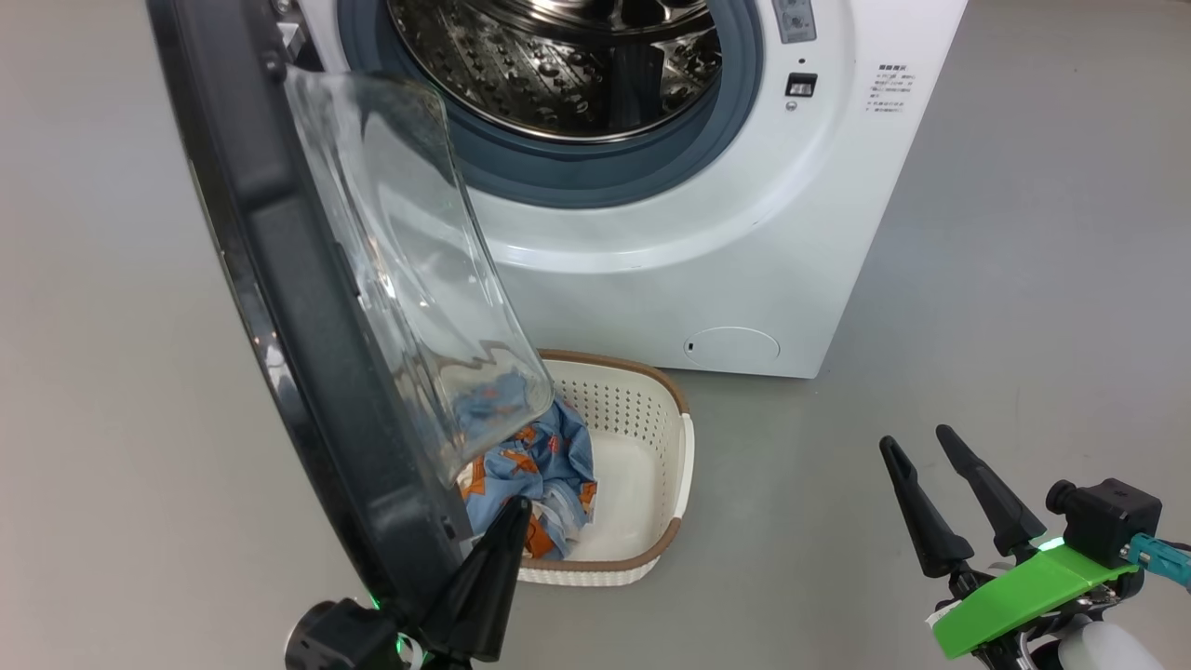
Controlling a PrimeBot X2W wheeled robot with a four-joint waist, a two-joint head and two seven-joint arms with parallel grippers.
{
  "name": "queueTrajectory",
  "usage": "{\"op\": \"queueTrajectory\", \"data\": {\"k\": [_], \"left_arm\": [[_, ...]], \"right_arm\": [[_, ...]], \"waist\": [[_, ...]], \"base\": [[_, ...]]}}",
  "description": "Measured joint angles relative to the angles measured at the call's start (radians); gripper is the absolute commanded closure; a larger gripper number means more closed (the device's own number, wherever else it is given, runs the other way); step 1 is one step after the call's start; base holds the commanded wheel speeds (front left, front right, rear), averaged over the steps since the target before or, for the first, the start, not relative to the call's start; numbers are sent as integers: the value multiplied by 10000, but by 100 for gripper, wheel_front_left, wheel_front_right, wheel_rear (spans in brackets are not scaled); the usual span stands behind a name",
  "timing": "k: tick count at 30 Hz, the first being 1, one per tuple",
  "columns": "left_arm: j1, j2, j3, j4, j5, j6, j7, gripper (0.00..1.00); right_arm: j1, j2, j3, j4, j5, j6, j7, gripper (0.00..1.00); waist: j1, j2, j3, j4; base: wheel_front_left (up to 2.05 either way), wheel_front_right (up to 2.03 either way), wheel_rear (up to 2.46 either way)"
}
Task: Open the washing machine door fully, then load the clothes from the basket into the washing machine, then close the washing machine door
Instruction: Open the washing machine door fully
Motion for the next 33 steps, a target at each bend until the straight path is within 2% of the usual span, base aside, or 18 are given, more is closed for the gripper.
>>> {"op": "queueTrajectory", "data": {"k": [11, 20, 29, 33], "left_arm": [[167, 79, 192, -50, -107, 17, -176, 100], [507, 389, 568, -253, -326, 251, -174, 100], [640, 683, 1127, -263, -418, 767, -169, 100], [596, 763, 1375, -261, -422, 863, -169, 100]], "right_arm": [[0, 8, -50, 2, 0, 0, 0, 0], [16, 6, -50, 19, 2, 0, 0, 0], [26, 38, -50, 29, 0, 0, 0, 0], [28, 61, -61, 27, 0, 0, 0, 0]], "waist": [[0, 0, 24, 118], [1, 0, -98, 458], [0, 0, -168, 819], [0, 0, -166, 961]], "base": [[0, 0, 0], [0, 0, 0], [0, 0, 0], [0, 0, 0]]}}
